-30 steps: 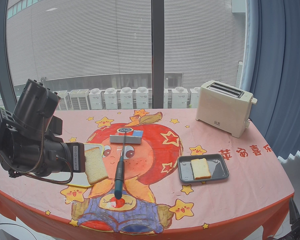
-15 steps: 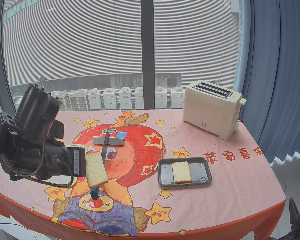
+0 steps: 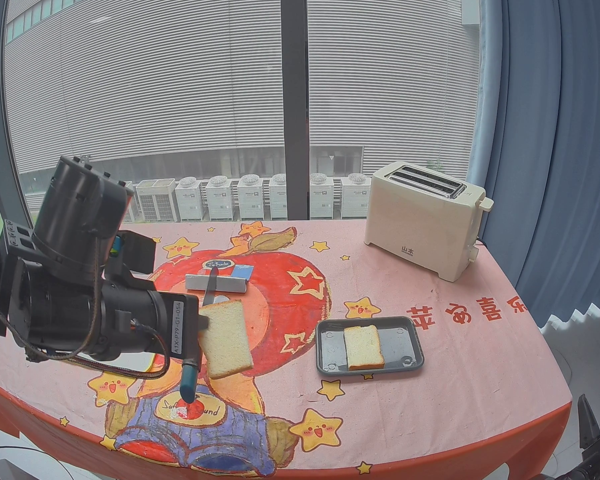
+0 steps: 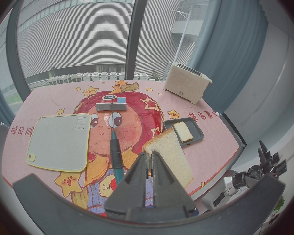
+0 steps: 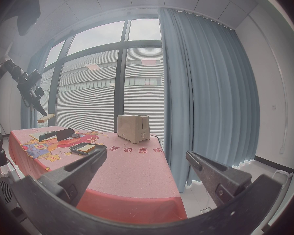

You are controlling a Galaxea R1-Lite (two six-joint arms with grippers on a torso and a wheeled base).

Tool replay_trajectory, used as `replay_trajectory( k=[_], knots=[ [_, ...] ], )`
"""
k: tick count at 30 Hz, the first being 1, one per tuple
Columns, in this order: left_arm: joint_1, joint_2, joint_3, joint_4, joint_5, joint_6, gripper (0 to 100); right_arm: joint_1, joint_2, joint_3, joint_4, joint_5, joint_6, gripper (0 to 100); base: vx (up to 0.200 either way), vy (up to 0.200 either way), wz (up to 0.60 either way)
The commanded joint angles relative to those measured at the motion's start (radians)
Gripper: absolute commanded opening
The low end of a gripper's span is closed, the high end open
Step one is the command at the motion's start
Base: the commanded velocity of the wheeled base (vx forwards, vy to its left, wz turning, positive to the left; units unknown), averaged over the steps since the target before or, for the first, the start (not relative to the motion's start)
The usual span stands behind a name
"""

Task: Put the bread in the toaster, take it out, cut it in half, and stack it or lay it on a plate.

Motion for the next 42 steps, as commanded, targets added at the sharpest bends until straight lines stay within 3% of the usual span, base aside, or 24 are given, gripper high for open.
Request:
replay_trajectory(
  k=[1,3,6,7,13,18,42],
  knots=[
    [-0.003,0.043,-0.005,-0.007,-0.018,0.039,0,0.000,-0.016,0.018,0.001,0.000,0.000,100,0.000,0.000,0.00],
    [-0.004,0.056,-0.001,-0.006,-0.027,0.069,0,0.000,-0.016,0.018,0.001,0.000,0.000,100,0.000,0.000,0.00],
    [-0.004,0.058,-0.001,-0.006,-0.028,0.072,0,0.000,-0.016,0.018,0.001,0.000,0.000,100,0.000,0.000,0.00],
    [-0.001,0.070,0.002,-0.007,-0.055,0.132,0,0.000,-0.016,0.018,0.001,0.000,0.000,100,0.000,0.000,0.00],
    [0.000,0.084,-0.025,-0.007,-0.107,0.135,0,0.000,-0.016,0.018,-0.001,0.000,0.000,100,0.000,0.000,0.00],
    [0.002,0.119,-0.064,-0.007,-0.205,0.138,0,0.000,-0.016,0.018,-0.001,0.000,0.000,100,0.000,0.000,0.00],
    [-0.003,0.397,-0.308,0.010,-0.203,0.154,0,0.000,-0.016,0.018,0.001,0.000,0.000,100,0.000,0.000,0.00]
  ],
)
